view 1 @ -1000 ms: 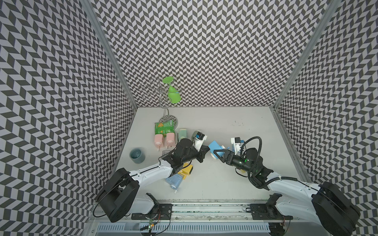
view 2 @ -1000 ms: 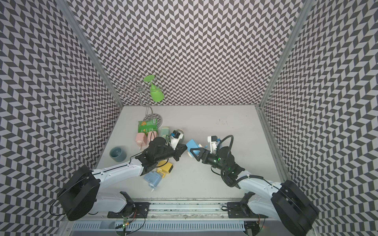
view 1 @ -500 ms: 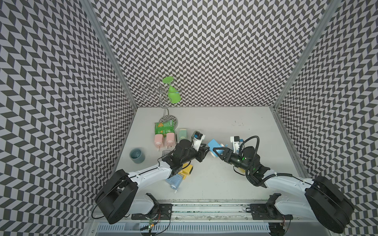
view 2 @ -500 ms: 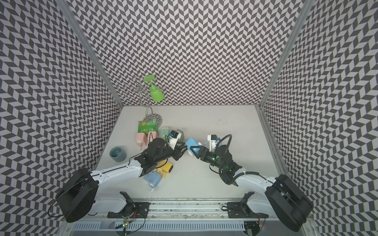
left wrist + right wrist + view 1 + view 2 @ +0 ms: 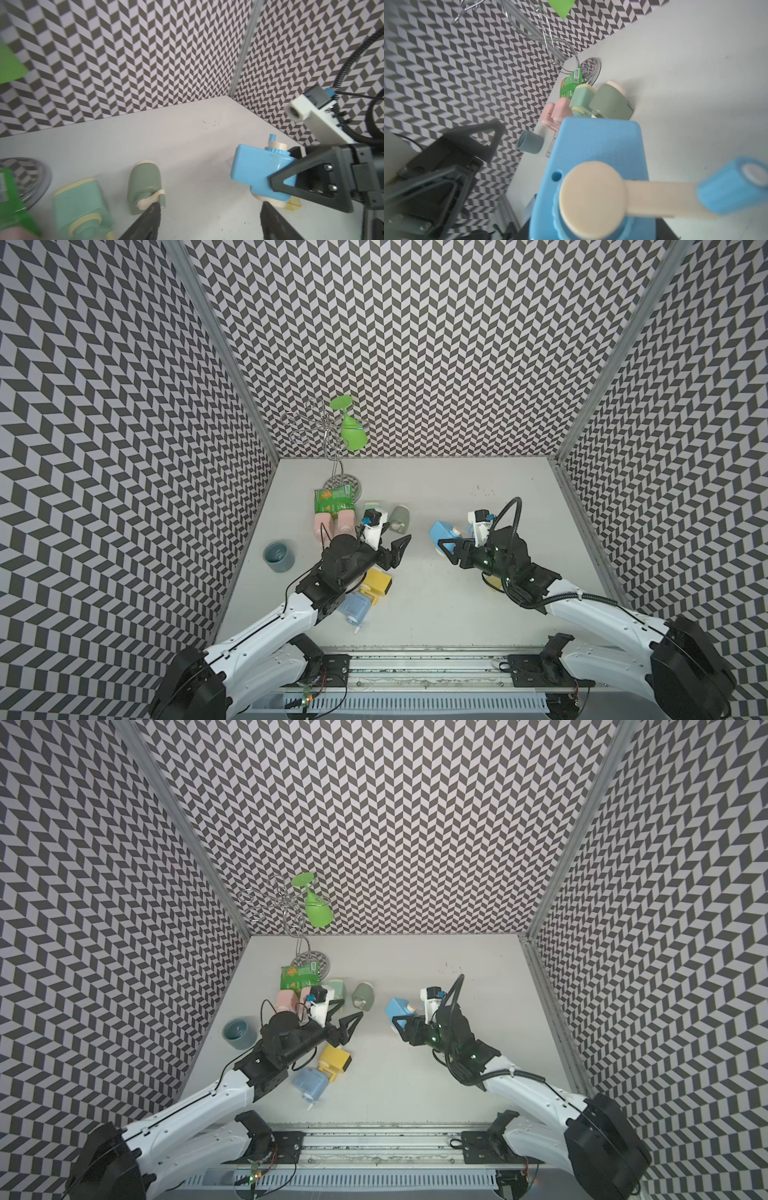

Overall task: Put the tray back into the pencil sharpener
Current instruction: Pick up the pencil sharpener from the center of the board, then place the pencil sharpener at the center of the board.

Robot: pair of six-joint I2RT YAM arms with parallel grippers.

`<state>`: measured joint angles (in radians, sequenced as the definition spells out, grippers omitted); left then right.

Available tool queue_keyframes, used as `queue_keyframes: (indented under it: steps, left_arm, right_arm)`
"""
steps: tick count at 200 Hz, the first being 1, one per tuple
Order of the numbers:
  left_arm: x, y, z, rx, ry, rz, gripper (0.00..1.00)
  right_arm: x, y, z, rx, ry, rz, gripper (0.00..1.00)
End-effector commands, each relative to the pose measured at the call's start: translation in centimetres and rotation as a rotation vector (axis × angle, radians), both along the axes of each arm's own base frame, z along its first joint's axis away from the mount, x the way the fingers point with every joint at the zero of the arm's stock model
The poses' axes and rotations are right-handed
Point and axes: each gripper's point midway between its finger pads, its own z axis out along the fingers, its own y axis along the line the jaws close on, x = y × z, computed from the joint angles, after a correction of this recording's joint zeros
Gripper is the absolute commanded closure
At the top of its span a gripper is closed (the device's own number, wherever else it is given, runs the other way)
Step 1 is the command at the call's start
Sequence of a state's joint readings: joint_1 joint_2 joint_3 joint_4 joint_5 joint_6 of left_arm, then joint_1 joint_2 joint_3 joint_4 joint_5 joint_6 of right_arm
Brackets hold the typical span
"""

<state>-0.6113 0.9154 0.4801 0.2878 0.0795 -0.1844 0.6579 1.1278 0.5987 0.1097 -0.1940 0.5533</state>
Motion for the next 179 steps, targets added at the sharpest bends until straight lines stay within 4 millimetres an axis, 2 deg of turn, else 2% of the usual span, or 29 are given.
queue_keyframes:
  steps: [1,48,76,110,140,147,151,179]
  left_arm:
    - [0.9,3.5,0.1,-0.030,0.006,0.134,0.23]
    - [1.9,9.4,0.9,-0.136,-0.026,0.323,0.23]
    - [1.8,12.1,1.4,-0.205,-0.044,0.406,0.23]
    - [1.0,15.0,2.6,-0.268,-0.103,0.522,0.22]
    - [0.1,16.8,3.2,-0.332,-0.126,0.598,0.21]
    - [0.1,17.1,2.9,-0.332,-0.122,0.615,0.21]
    - [-0.5,17.4,3.8,-0.350,-0.151,0.620,0.21]
    - [-1.3,18.6,4.9,-0.365,-0.197,0.670,0.21]
  right_arm:
    - [-0.4,0.5,0.3,-0.256,-0.106,0.166,0.67]
    - [-0.9,3.4,1.6,-0.580,-0.174,0.369,0.68]
    - [-0.8,4.2,1.2,-0.752,-0.173,0.482,0.68]
    - [-1.1,4.3,-1.2,-1.028,-0.185,0.617,0.71]
    - [-1.5,4.7,-3.7,-1.276,-0.208,0.743,0.71]
    - [-1.6,4.9,-4.1,-1.313,-0.207,0.767,0.71]
    - [-1.7,5.0,-4.6,-1.341,-0.202,0.789,0.72]
    - [-3.0,5.7,-7.0,-1.459,-0.203,0.912,0.72]
